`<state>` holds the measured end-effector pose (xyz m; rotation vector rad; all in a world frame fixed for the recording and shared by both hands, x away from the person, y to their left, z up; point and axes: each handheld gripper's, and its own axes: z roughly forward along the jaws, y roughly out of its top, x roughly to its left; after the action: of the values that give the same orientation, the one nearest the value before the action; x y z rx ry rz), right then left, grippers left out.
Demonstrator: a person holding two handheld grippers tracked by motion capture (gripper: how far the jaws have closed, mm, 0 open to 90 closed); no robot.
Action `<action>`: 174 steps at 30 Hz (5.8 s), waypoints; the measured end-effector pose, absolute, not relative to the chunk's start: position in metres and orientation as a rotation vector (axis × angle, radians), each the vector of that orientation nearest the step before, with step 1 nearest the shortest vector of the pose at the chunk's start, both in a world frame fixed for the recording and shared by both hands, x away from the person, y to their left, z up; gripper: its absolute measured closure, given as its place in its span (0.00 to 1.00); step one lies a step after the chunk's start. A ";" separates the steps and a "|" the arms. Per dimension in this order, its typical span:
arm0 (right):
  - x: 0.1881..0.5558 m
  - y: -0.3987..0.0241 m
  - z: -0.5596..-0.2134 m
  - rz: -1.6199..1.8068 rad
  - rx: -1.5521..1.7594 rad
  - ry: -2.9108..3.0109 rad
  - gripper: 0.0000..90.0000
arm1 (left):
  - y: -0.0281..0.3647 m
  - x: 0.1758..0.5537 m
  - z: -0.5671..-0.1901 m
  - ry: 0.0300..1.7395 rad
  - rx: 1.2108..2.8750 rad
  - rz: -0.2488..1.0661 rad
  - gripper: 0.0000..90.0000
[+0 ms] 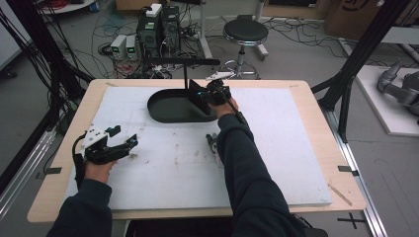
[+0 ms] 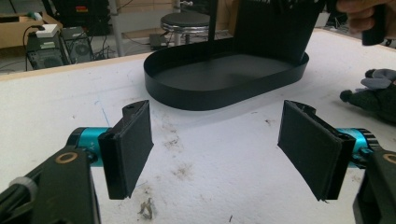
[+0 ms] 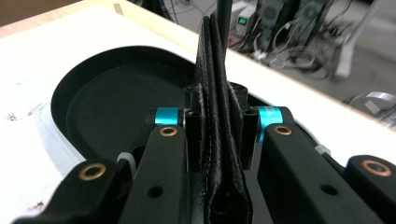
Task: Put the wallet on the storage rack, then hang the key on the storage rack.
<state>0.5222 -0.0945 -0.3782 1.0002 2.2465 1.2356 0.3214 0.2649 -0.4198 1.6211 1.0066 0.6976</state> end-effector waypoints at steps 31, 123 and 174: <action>0.538 -0.107 -0.407 0.962 1.307 2.229 0.51 | 0.266 0.320 -0.420 1.013 1.621 0.698 0.29; 0.341 -0.218 -0.393 1.122 1.015 2.208 0.25 | 0.260 0.321 -0.421 1.012 1.621 0.688 0.22; 0.346 -0.161 -0.430 0.831 0.753 2.462 0.30 | 0.258 0.323 -0.421 1.013 1.630 0.684 0.23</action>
<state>0.3455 -0.1611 -0.4301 0.7526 2.4623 0.8313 0.3233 0.2584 -0.4214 1.6297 1.0135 0.6845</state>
